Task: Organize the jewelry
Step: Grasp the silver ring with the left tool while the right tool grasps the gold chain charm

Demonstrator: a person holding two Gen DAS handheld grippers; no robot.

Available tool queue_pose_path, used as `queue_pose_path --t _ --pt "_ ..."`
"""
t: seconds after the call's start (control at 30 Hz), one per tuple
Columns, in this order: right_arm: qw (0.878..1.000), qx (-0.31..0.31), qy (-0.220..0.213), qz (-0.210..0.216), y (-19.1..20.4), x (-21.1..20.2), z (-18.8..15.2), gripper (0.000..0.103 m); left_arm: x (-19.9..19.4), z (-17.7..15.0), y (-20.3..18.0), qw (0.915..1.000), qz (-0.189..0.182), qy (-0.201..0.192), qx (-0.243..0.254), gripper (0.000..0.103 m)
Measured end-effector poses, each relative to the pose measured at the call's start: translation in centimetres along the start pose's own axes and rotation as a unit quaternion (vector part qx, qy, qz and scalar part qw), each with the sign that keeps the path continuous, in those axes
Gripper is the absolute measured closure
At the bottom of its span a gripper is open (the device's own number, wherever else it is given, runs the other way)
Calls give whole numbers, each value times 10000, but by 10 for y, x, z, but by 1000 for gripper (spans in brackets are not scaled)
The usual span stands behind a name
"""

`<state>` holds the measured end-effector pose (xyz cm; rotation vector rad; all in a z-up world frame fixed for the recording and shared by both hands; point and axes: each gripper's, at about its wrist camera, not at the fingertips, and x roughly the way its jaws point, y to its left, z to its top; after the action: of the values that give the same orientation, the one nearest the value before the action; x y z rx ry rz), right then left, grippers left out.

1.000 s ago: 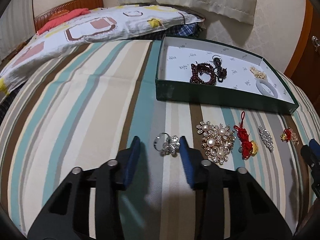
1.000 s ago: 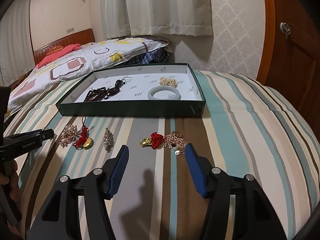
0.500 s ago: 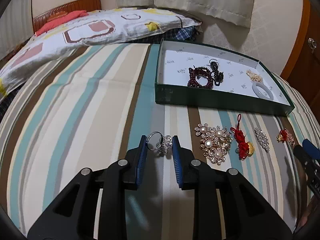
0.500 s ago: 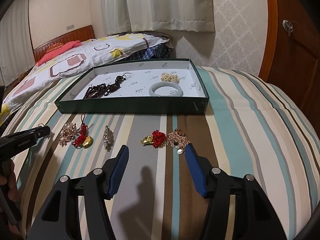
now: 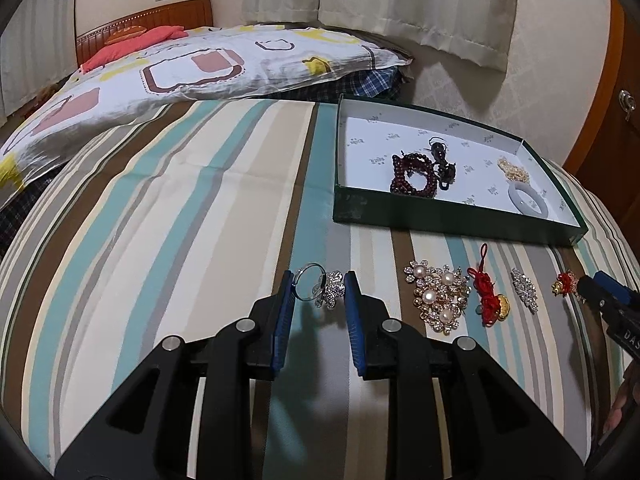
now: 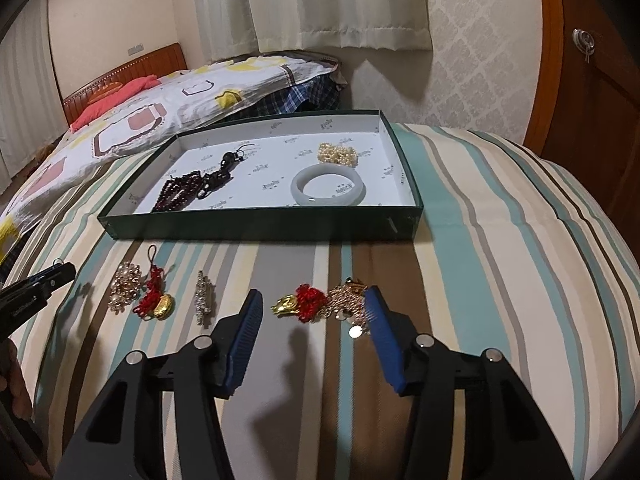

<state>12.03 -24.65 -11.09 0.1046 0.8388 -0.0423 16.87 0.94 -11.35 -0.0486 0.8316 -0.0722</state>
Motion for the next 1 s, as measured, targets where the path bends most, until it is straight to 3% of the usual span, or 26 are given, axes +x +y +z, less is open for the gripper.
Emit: queue_pose_path --t 0.2,0.47,0.7,1.0 --pt "9993 134 260 -211 -18 11 5 58 3 0 3 10000 -14 38 -38 79" --pt "9984 59 522 -186 -19 27 2 59 7 -2 0 10000 -3 69 8 79" --pt "9988 35 472 78 -17 25 -1 89 8 -2 -1 10000 -5 80 16 79" --pt "9990 187 368 188 -19 17 -4 92 5 -4 -4 10000 -38 40 50 79"
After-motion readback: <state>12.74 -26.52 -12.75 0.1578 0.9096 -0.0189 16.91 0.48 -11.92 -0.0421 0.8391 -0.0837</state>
